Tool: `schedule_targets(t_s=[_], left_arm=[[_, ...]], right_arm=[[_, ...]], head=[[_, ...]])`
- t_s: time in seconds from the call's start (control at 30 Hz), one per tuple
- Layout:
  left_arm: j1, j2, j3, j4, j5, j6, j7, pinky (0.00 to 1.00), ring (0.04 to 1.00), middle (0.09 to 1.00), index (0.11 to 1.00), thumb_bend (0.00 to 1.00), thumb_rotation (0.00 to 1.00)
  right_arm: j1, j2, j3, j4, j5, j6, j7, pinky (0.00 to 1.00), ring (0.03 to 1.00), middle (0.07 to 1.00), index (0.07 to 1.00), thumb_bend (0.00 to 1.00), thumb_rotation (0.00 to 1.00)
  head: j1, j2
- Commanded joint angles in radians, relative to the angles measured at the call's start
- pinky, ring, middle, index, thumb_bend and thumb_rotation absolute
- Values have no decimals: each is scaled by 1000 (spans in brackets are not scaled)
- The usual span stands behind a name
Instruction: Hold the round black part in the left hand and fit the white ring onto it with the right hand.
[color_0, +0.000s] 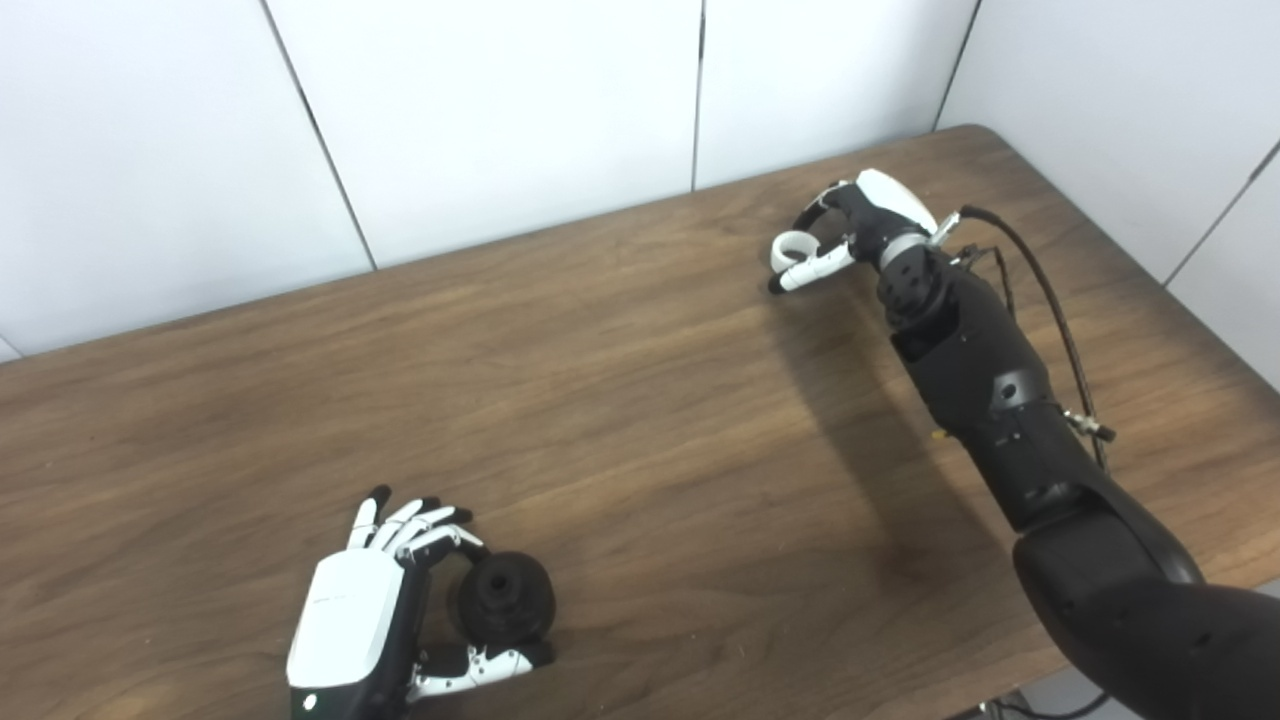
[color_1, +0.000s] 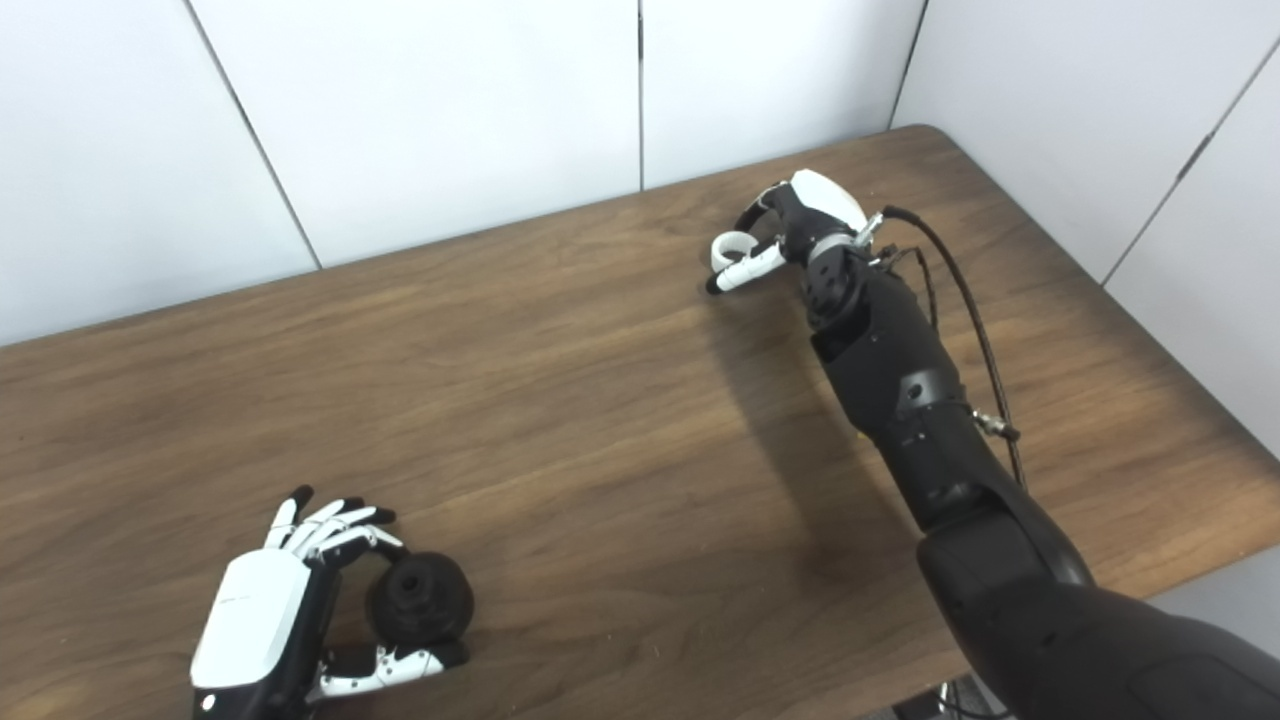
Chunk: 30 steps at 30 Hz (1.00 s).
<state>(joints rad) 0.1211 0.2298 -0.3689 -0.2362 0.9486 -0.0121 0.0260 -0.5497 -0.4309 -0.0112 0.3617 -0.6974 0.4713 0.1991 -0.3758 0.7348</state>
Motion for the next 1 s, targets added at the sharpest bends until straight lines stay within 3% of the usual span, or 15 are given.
schedule_targets(t_s=[0.0,0.7,0.77,0.83,0.97], left_arm=[[13,11,-5,-2,21,6,-21,1000,861,773,485,523,51],[11,5,-8,-7,32,14,-25,1000,856,771,485,524,51],[11,4,-8,-9,32,13,-25,1000,857,770,485,524,51],[12,4,-8,-11,32,14,-26,1000,857,770,485,524,51],[13,3,-10,-15,34,15,-29,1000,859,771,485,524,51]], right_arm=[[-52,-8,-15,-17,-13,-2,-7,1000,1000,953,657,828,257],[-33,-18,-24,-24,-8,-2,-16,1000,1000,933,603,821,205],[-31,-21,-16,-25,-5,-2,-19,1000,1000,925,514,587,160],[-26,-26,-3,-31,1,-2,-26,1000,1000,897,491,535,144],[-19,-35,19,-38,3,-3,-26,1000,1000,874,487,525,137]], head=[[-1,1],[4,1],[3,0],[4,1],[8,1]])
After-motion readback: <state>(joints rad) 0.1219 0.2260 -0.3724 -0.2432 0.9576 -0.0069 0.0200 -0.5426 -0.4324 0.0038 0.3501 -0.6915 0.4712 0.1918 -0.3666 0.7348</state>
